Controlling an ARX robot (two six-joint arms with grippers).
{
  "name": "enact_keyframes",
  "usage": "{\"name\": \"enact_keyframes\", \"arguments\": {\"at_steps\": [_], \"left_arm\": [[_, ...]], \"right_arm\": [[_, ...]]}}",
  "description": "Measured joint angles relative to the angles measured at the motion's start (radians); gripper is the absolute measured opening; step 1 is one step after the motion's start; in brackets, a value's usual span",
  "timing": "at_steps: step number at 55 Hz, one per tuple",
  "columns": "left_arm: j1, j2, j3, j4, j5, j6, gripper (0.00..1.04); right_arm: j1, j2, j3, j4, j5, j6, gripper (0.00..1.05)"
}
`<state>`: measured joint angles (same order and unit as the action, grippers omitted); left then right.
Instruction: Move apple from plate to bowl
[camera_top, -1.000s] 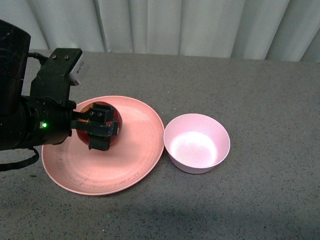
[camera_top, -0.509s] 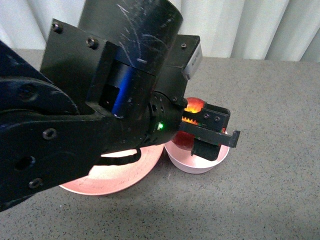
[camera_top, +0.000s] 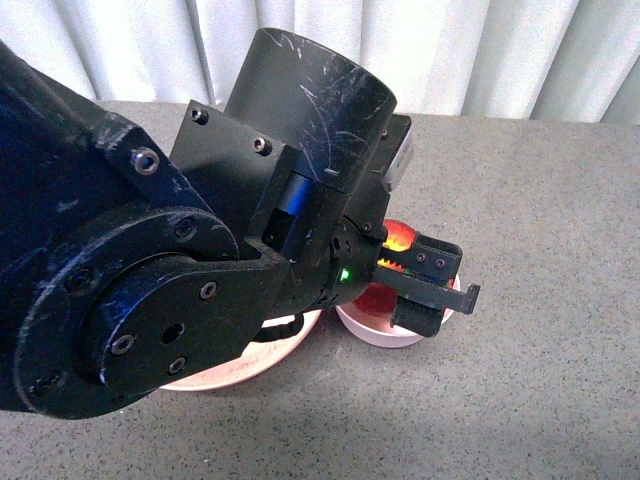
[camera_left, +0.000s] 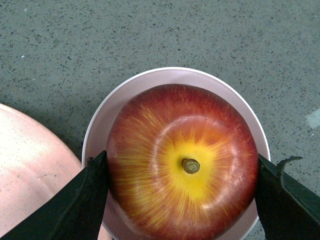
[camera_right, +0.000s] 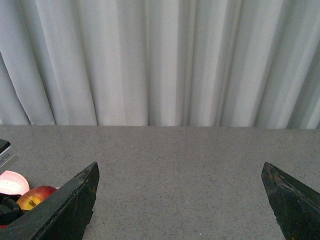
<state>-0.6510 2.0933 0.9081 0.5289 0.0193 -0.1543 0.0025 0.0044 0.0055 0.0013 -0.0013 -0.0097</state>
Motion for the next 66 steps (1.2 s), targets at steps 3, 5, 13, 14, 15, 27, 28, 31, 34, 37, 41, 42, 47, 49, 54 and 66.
{"name": "enact_keyframes", "arguments": {"at_steps": [3,5,13,14,15,27,28,31,34,37,41,42,47,49,54,66], "left_arm": [[-0.001,0.009,0.003,0.000,-0.003,0.014,0.74],[-0.001,0.012,0.005,-0.001,-0.003,0.018,0.74],[-0.004,0.022,0.008,-0.007,-0.019,0.030,0.87],[-0.004,0.022,0.008,-0.007,-0.019,0.030,0.90],[-0.003,0.021,0.009,-0.007,-0.019,0.030,0.95],[0.036,-0.092,-0.072,0.077,-0.038,0.013,0.98],[0.043,-0.107,-0.085,0.085,-0.045,0.013,0.98],[0.067,-0.153,-0.127,0.109,-0.065,0.010,0.98],[0.089,-0.183,-0.160,0.129,-0.088,0.002,0.98],[0.120,-0.222,-0.206,0.158,-0.111,0.001,0.98],[0.167,-0.277,-0.272,0.187,-0.132,-0.003,0.98],[0.182,-0.293,-0.290,0.190,-0.139,-0.003,0.98],[0.253,-0.394,-0.395,0.194,-0.144,-0.009,0.98],[0.272,-0.439,-0.436,0.201,-0.143,-0.010,0.98],[0.305,-0.552,-0.515,0.196,-0.129,-0.008,0.98],[0.368,-0.851,-0.653,0.077,-0.148,-0.003,0.98]], "right_arm": [[0.000,0.000,0.000,0.000,0.000,0.000,0.95],[0.000,0.000,0.000,0.000,0.000,0.000,0.95],[0.000,0.000,0.000,0.000,0.000,0.000,0.95],[0.000,0.000,0.000,0.000,0.000,0.000,0.95],[0.000,0.000,0.000,0.000,0.000,0.000,0.95],[0.000,0.000,0.000,0.000,0.000,0.000,0.95],[0.000,0.000,0.000,0.000,0.000,0.000,0.95],[0.000,0.000,0.000,0.000,0.000,0.000,0.95],[0.000,0.000,0.000,0.000,0.000,0.000,0.95],[0.000,0.000,0.000,0.000,0.000,0.000,0.95],[0.000,0.000,0.000,0.000,0.000,0.000,0.95],[0.000,0.000,0.000,0.000,0.000,0.000,0.95],[0.000,0.000,0.000,0.000,0.000,0.000,0.95],[0.000,0.000,0.000,0.000,0.000,0.000,0.95],[0.000,0.000,0.000,0.000,0.000,0.000,0.95],[0.000,0.000,0.000,0.000,0.000,0.000,0.95]]}}
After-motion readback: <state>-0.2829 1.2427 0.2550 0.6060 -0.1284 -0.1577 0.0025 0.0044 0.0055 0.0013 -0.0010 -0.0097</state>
